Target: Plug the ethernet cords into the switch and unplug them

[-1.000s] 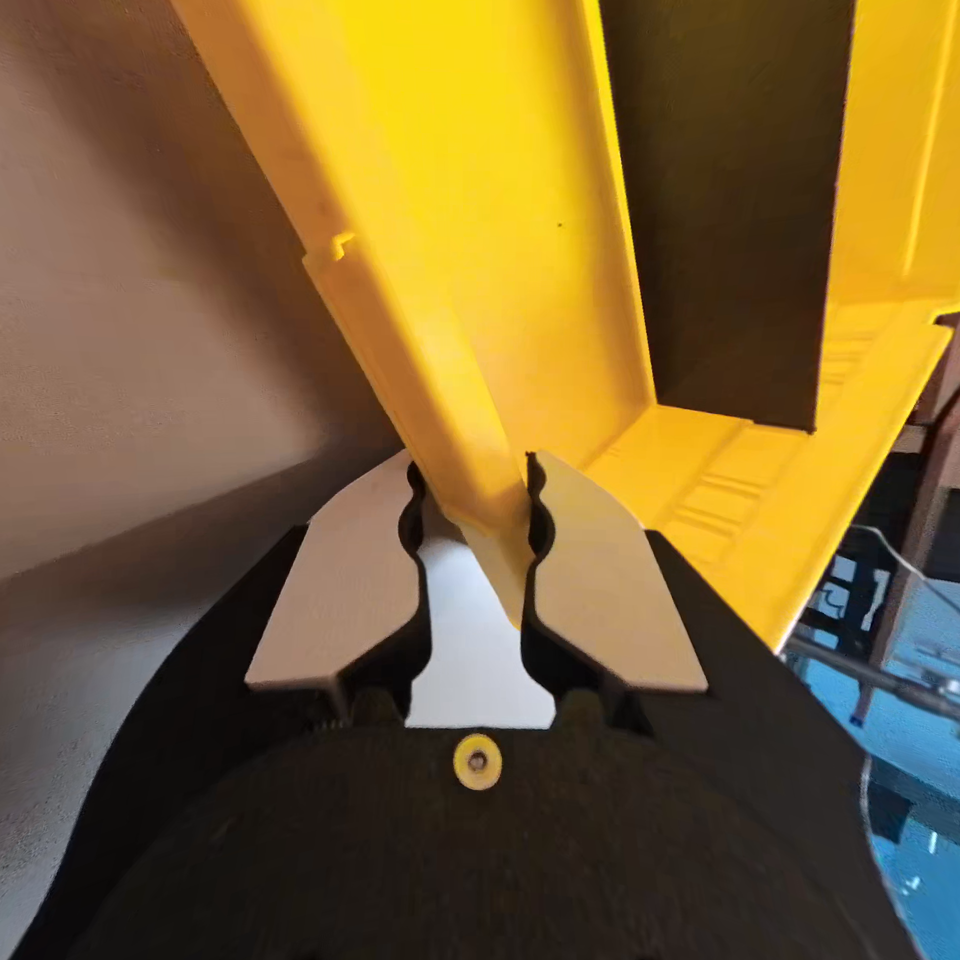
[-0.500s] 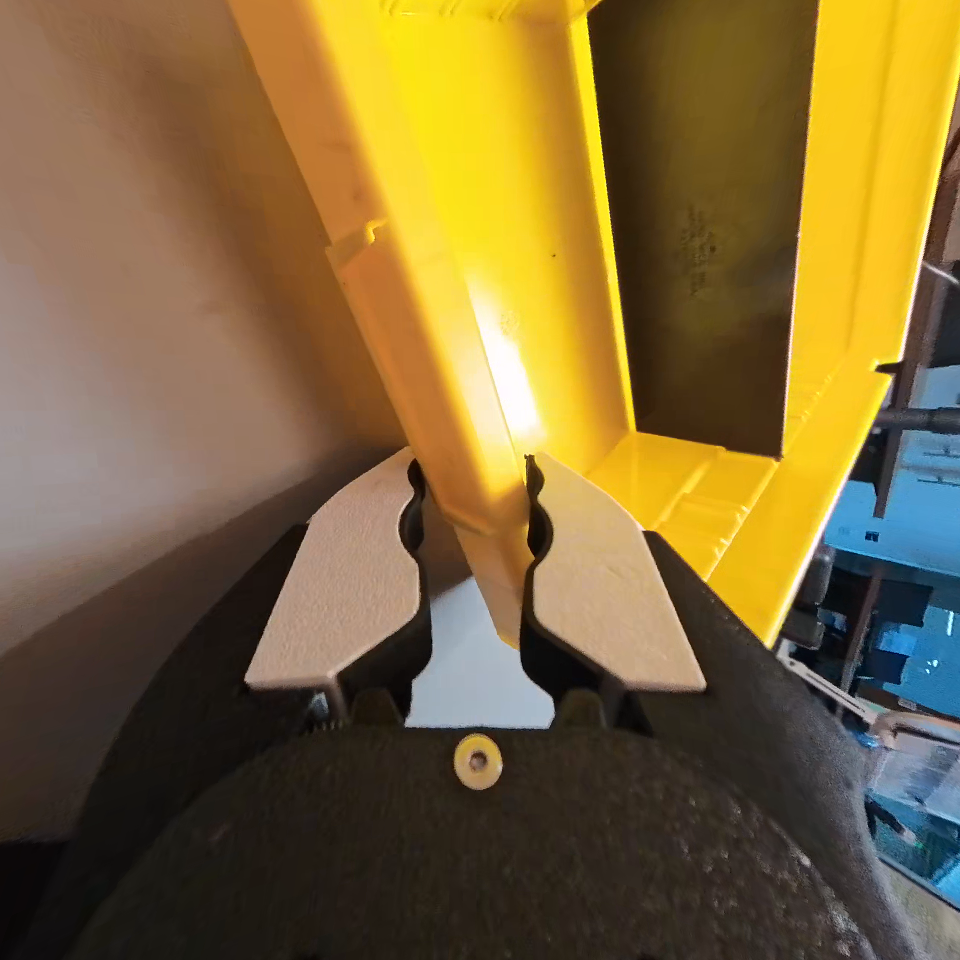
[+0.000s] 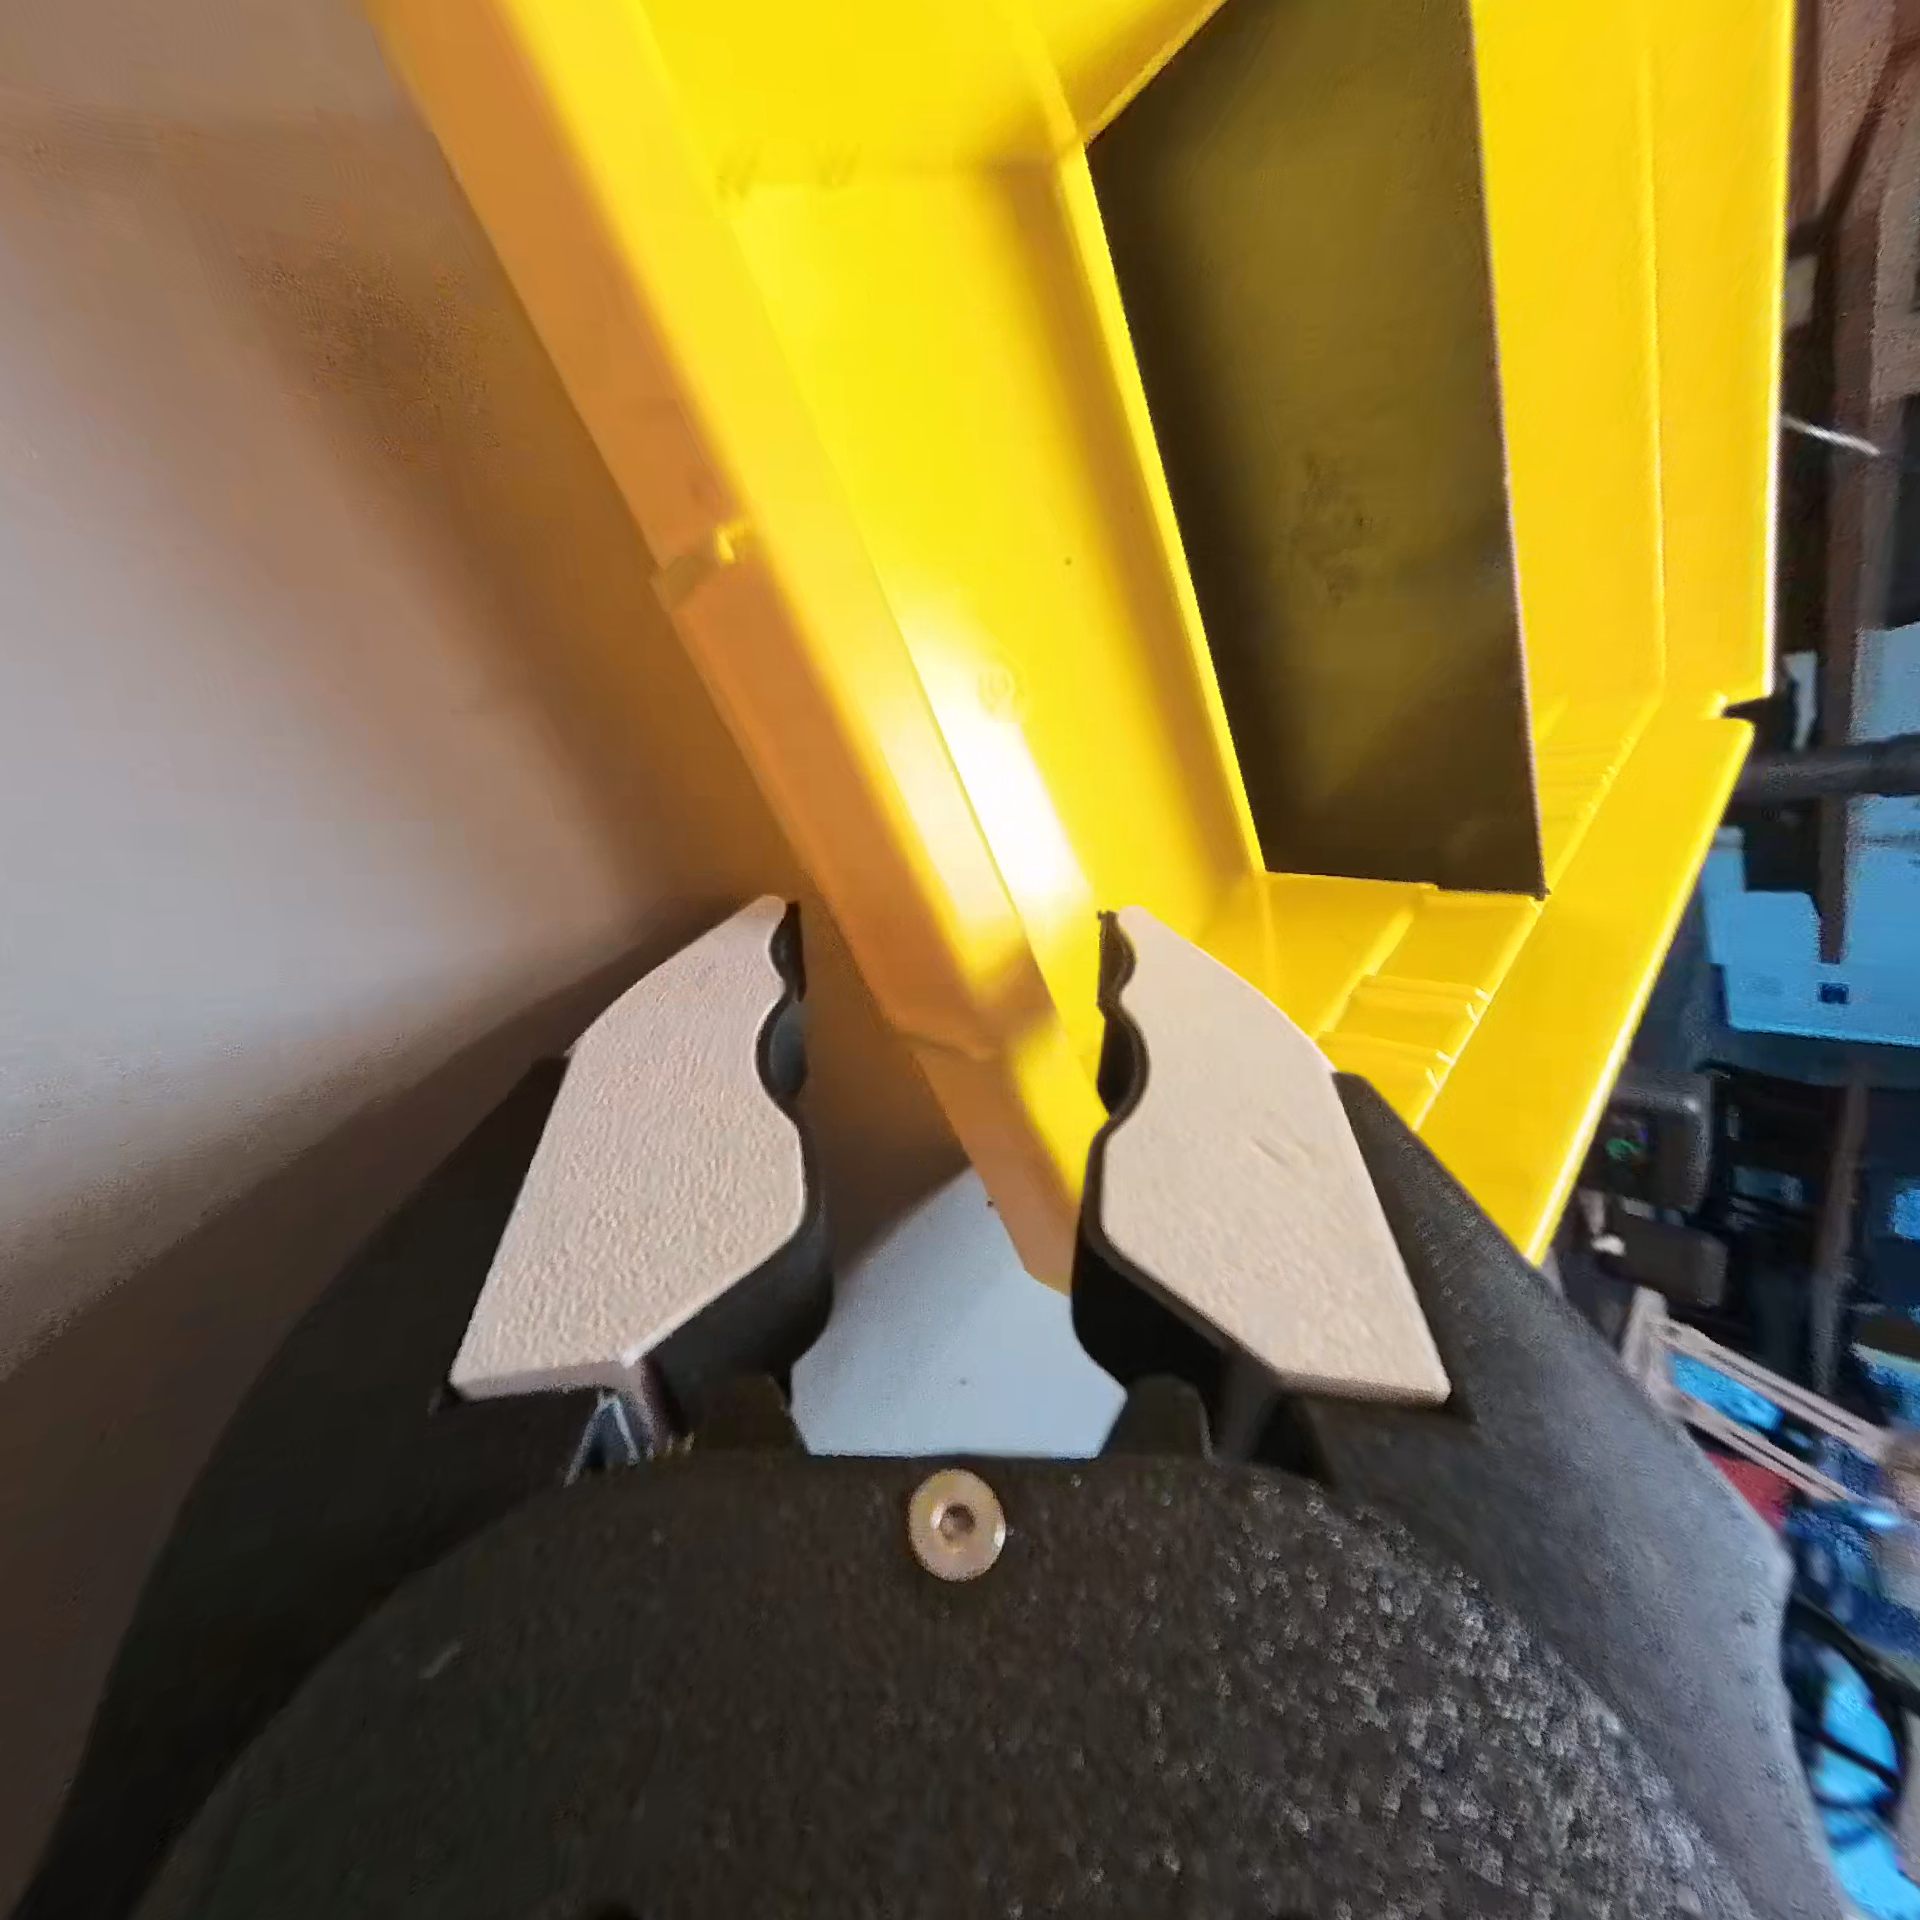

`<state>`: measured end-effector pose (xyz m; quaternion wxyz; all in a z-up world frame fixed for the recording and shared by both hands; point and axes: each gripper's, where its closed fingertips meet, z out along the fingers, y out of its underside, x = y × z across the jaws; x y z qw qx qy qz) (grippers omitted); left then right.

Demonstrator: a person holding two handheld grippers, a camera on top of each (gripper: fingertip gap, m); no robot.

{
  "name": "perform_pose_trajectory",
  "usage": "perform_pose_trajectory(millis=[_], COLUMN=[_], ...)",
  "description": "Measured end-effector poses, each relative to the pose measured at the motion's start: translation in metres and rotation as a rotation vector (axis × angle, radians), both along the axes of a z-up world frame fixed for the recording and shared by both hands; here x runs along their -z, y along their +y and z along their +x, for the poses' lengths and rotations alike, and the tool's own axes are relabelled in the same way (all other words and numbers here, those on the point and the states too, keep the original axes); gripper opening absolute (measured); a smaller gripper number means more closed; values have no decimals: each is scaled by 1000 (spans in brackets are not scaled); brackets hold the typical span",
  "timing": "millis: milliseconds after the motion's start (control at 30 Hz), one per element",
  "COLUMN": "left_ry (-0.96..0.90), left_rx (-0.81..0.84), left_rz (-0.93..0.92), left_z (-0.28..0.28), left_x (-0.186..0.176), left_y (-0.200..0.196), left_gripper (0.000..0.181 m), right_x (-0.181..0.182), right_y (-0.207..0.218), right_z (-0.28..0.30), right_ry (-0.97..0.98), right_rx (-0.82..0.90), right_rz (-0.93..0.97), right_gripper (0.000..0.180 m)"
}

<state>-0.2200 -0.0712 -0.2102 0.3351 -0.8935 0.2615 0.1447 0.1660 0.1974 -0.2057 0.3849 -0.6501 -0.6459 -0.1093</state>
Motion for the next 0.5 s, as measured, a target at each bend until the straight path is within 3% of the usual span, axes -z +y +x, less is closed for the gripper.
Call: perform_pose_trajectory(millis=[200, 367, 500], left_ry=[-450, -402, -375], left_rx=[-35, -150, -216], left_rz=[312, 323, 123], left_z=[14, -25, -50], left_x=[-83, -108, -89], left_y=[7, 31, 60], left_gripper=[49, 48, 51], right_x=[-61, -97, -88], right_y=[-50, -59, -57], right_z=[-37, -53, -57], right_ry=[545, 899, 954], right_rx=[-107, -132, -142], right_rz=[-184, -218, -209], right_gripper=[55, 53, 52])
